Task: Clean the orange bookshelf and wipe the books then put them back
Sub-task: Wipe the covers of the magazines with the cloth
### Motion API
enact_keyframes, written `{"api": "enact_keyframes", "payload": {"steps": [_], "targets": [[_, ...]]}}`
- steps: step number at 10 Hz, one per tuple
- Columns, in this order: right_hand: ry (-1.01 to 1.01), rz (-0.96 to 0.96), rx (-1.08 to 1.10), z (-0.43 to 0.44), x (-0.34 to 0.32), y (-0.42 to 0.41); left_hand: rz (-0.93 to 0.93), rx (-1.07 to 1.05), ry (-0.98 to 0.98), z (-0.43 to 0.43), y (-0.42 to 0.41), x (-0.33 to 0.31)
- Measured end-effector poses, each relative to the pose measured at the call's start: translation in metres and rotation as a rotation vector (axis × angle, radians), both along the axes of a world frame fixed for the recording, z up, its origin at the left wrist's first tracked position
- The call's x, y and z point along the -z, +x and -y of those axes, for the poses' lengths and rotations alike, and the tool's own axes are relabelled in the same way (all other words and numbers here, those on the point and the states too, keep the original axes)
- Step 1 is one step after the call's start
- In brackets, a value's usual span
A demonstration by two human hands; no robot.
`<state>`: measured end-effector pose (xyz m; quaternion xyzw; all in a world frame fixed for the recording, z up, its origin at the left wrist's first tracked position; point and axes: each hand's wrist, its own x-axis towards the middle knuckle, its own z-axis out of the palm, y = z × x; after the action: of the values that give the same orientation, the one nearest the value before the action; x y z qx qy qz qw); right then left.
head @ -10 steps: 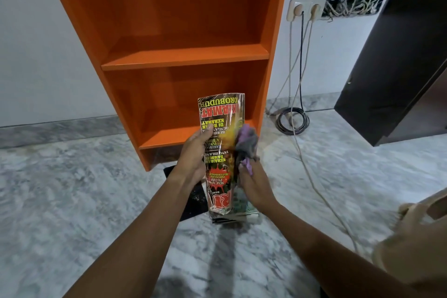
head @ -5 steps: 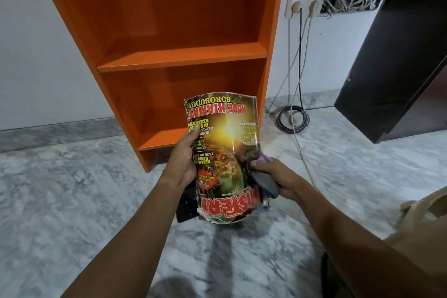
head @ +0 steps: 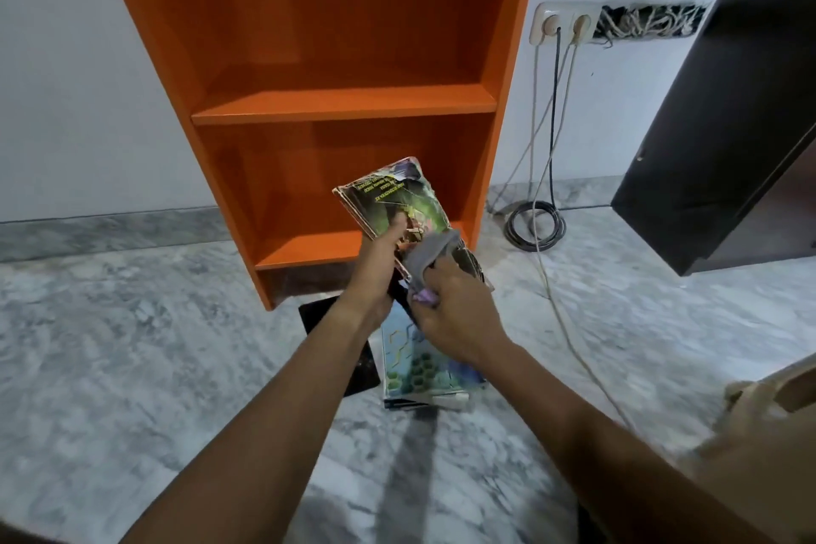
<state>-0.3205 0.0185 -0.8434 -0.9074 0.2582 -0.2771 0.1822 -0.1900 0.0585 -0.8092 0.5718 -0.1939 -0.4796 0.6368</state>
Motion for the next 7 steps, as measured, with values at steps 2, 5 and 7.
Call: {"api": "enact_keyframes", "payload": {"steps": [2,5,7], "targets": [[-0.084,0.004,0.04,-0.003,0.006,0.005,-0.021,0.205,0.009,-0.024,0.002,-0.006],[0.441,0.309,0.086,0.043,-0.02,0.02,-0.179,0.183,-0.099,-0.039,-0.001,-0.009],[1.21,0.285,0.129,0.028,0.025,0.011,-0.159,0.012,-0.223,-0.046,0.032,-0.03]]}}
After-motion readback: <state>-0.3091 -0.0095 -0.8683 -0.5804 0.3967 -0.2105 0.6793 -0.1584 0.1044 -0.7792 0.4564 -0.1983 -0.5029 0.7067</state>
